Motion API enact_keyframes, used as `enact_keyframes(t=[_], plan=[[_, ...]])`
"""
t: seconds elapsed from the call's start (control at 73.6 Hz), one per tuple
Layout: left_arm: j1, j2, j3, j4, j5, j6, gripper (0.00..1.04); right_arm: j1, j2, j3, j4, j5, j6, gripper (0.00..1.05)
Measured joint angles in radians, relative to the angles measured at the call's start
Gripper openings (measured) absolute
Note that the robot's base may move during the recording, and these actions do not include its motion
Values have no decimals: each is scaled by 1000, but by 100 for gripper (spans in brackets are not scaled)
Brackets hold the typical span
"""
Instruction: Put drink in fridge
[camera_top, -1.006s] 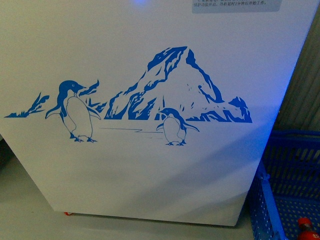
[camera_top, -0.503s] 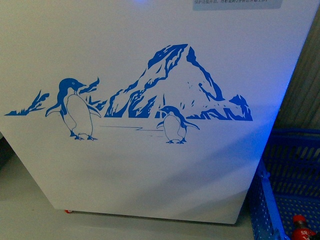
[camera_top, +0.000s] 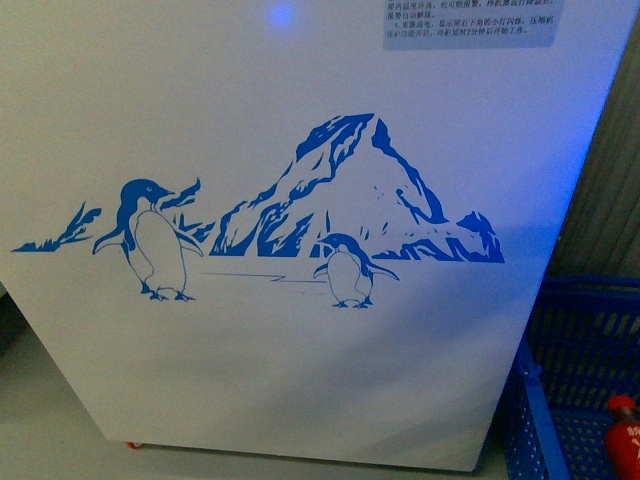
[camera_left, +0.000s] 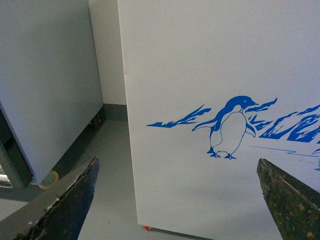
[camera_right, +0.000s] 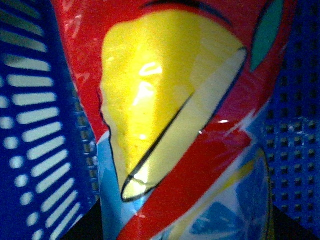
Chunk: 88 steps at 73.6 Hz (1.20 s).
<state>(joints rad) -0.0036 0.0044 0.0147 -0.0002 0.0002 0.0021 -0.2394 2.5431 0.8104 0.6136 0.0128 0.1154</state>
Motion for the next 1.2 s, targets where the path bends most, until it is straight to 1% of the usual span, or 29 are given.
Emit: enact_keyframes(t=[0.095,0.245,0.421,0.476,0.557,0.612,0.666,0.829,0.884,0.938,0.992,1.033,1.088,1.196], plan=[[0,0,0,0,0,0,97,18,-169,-88,-27,-10,0,42],[0,0,0,0,0,0,97,46,-507,-208,-152,-25,3,42],[0,0,0,0,0,0,97,79,-961,-262,-366,-12,5,42],[0,0,0,0,0,0,97,96,-1204,-259,-487,0,5,42],[0,0,0,0,0,0,97,114,-1374,-250,-572,6,9,42],[0,0,0,0,0,0,97,140,-1544,-238,-652,30,16,42],[0,0,0,0,0,0,97,164,-1651,-233,-696,52,24,42],[0,0,0,0,0,0,97,231,-1878,-230,-785,117,70,42],[0,0,0,0,0,0,97,256,-1934,-230,-807,156,78,42],[0,0,0,0,0,0,97,301,-2016,-230,-837,211,94,42],[0,0,0,0,0,0,97,326,-2054,-230,-854,240,99,42],[0,0,0,0,0,0,97,367,-2103,-230,-874,284,98,42],[0,0,0,0,0,0,97,410,-2132,-231,-862,327,95,42],[0,0,0,0,0,0,97,434,-2158,-235,-822,351,84,42]])
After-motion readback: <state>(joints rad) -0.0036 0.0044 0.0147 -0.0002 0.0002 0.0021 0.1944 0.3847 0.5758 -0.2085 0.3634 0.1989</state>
